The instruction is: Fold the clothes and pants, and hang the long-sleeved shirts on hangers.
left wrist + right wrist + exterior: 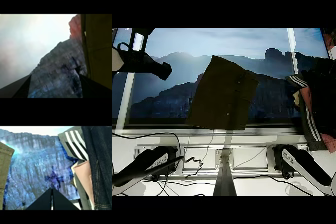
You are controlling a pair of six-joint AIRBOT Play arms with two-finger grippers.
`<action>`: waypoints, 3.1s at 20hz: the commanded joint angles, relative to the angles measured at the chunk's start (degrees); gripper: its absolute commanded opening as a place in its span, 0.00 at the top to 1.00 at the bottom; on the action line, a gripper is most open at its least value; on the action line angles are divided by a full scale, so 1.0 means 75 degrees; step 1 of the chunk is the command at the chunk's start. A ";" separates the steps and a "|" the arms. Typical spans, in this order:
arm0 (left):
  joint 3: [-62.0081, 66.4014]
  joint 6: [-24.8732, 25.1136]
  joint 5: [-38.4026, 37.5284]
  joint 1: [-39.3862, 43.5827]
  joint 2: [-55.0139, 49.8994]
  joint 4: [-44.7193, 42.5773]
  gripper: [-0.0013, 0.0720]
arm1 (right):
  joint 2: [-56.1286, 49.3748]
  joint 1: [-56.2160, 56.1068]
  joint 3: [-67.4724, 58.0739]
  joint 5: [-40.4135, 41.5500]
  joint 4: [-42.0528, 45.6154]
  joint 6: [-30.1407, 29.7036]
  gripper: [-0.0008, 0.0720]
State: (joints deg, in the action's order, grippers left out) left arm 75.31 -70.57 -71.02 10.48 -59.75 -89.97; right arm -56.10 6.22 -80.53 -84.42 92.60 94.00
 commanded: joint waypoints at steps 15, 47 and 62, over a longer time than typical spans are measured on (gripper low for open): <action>0.0003 0.0000 0.0003 0.0000 0.0003 0.0015 0.03 | -0.0003 -0.0003 0.0000 0.0038 -0.0009 0.0003 0.95; -0.2888 0.0711 -0.1413 -0.1600 0.0090 0.3407 0.18 | -0.0898 -0.1265 0.8842 0.3477 -0.8084 -0.3695 0.32; -0.6204 0.1207 -0.0481 -0.4313 0.0073 0.4197 0.26 | -0.1909 -0.2556 0.7743 0.3468 -0.9305 -0.5292 0.95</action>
State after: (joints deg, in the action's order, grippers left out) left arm 34.96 -62.76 -77.56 -20.78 -59.07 -63.29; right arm -70.32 -12.64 -21.30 -56.58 23.66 57.12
